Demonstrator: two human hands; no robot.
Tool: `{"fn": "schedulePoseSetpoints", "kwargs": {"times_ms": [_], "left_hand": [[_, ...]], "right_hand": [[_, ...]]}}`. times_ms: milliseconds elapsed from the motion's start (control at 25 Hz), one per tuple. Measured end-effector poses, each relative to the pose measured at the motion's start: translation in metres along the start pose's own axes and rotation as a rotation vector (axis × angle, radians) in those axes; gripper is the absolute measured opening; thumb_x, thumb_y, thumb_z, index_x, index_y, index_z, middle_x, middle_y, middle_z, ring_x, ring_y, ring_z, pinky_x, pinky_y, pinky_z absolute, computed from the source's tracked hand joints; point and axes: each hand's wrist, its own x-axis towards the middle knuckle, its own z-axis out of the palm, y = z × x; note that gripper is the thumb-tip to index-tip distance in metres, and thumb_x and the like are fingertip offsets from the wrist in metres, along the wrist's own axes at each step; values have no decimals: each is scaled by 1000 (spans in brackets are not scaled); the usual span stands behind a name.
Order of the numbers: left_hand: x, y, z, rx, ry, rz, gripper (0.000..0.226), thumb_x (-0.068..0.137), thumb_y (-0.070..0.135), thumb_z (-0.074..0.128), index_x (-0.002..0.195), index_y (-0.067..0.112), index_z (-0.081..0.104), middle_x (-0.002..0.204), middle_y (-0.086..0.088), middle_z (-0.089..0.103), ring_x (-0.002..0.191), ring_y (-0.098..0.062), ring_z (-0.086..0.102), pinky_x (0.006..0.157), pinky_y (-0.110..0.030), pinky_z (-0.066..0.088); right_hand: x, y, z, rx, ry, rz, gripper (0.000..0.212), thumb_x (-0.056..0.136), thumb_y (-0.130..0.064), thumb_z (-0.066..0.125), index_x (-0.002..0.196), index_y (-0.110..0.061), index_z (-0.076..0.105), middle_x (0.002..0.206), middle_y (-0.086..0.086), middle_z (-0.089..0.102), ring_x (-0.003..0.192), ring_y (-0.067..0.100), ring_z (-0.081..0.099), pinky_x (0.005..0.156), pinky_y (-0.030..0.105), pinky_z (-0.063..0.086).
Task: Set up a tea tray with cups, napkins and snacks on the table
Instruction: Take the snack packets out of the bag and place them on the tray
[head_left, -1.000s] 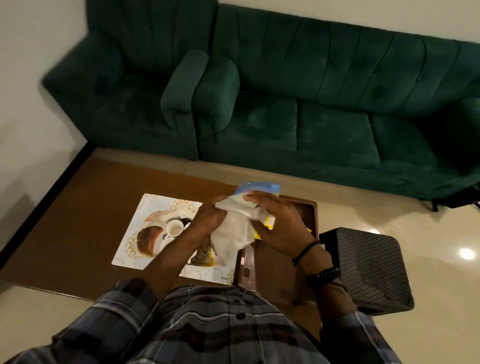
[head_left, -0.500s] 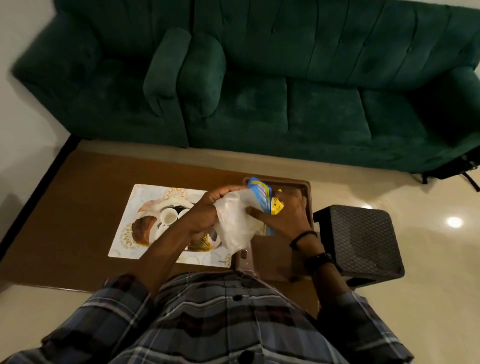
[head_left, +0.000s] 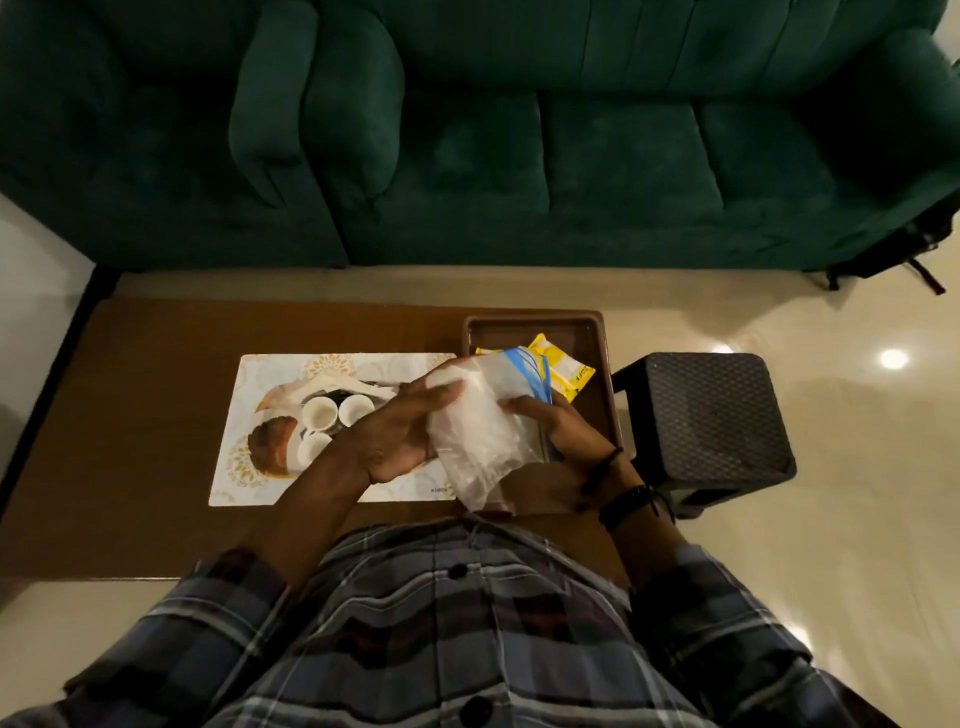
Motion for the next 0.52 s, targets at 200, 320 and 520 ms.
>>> {"fn": "schedulePoseSetpoints", "kwargs": {"times_ms": [200, 320, 520], "left_hand": [[21, -9, 12, 158, 116, 74, 52, 83, -14, 48, 123, 18, 59, 115, -5, 68, 104, -20, 66, 82, -33, 58], [32, -23, 16, 277, 216, 60, 52, 85, -14, 39, 122, 18, 58, 116, -5, 65, 104, -19, 63, 77, -32, 58], [63, -63, 29, 490, 215, -14, 55, 82, -21, 37, 123, 11, 54, 129, -10, 56, 115, -19, 55, 92, -30, 51]], "right_hand": [[-16, 22, -23, 199, -32, 61, 36, 85, -18, 65, 121, -14, 61, 114, 6, 67, 98, 22, 66, 88, 39, 55], [-31, 41, -47, 370, -128, 138, 44, 68, -30, 79, 110, -19, 70, 109, 3, 72, 97, 21, 70, 84, 41, 59], [-61, 95, -73, 551, 174, 218, 30, 78, -19, 68, 107, -15, 62, 87, -3, 75, 64, 8, 70, 54, 18, 57]]}}
